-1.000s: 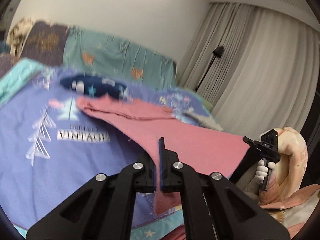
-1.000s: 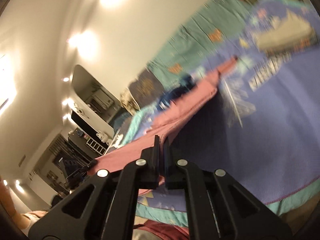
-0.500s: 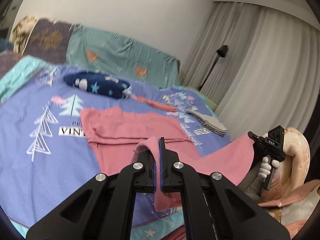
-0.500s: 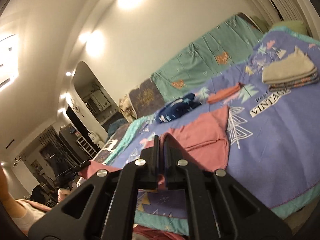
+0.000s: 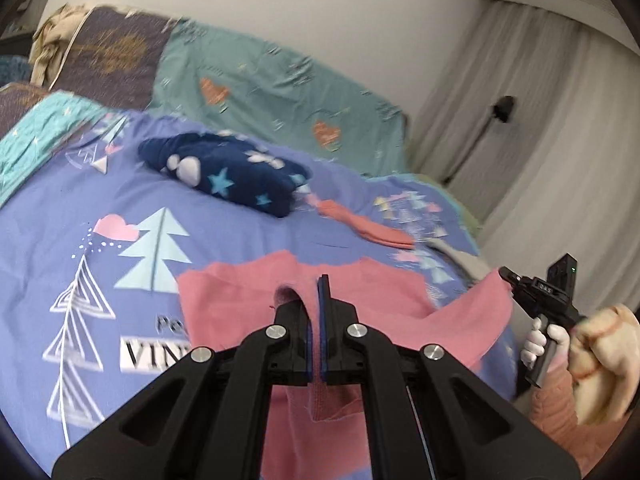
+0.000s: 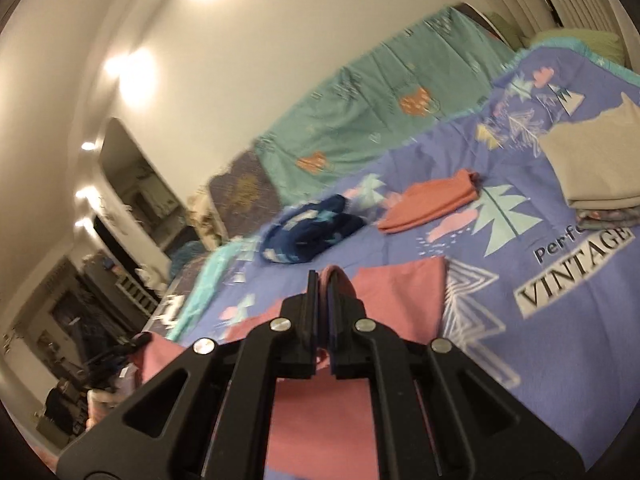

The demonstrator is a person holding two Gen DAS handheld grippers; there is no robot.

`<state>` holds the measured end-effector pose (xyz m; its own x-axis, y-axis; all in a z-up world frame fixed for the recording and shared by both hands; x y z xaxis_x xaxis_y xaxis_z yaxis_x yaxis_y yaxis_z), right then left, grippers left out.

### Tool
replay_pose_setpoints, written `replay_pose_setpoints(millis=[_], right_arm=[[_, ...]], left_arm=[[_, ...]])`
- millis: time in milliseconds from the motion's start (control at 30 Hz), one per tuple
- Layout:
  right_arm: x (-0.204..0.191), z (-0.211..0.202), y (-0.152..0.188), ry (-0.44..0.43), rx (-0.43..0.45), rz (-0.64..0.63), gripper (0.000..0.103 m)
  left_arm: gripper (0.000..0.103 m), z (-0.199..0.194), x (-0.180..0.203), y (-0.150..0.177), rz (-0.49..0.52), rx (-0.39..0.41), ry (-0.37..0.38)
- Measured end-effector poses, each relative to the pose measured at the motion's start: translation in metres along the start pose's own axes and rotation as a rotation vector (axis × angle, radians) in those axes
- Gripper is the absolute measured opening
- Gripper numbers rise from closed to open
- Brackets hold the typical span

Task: Fold small clothes

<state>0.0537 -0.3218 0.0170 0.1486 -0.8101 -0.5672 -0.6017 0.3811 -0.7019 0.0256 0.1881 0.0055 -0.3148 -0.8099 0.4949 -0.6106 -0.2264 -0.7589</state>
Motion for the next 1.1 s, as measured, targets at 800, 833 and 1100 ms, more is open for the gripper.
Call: replay_pose_setpoints(millis=[800, 833, 1100], right_arm=[[0.036, 0.123, 0.032, 0.236, -0.255, -0.21, 0.029], [0.032, 0.128, 0.033, 0.231, -0.262, -0.213, 0.018], [0.045, 0.12, -0.023, 0.199, -0.111, 0.064, 0.003]], left_arm=[[0.0, 0.071, -0.048, 0.044, 0.071, -0.247, -0.174], [0.0, 0.072, -0.051, 0.037, 0.031, -0.222, -0.157], [0.001, 0.082, -0.06, -0.034, -0.046, -0.058, -0.144]])
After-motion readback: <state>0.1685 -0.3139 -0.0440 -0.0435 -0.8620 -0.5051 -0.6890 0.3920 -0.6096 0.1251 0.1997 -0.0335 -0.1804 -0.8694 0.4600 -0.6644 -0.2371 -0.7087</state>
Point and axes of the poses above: each gripper's, at about its wrist camera, not at the fingertips, and z roughly the way its jaws point, x to its right, y to its underside, the point moved 2 cm from there along z, roughly the way its jaws point, and after that the axes turned 7 degrees about y, right-handed, at the moved point
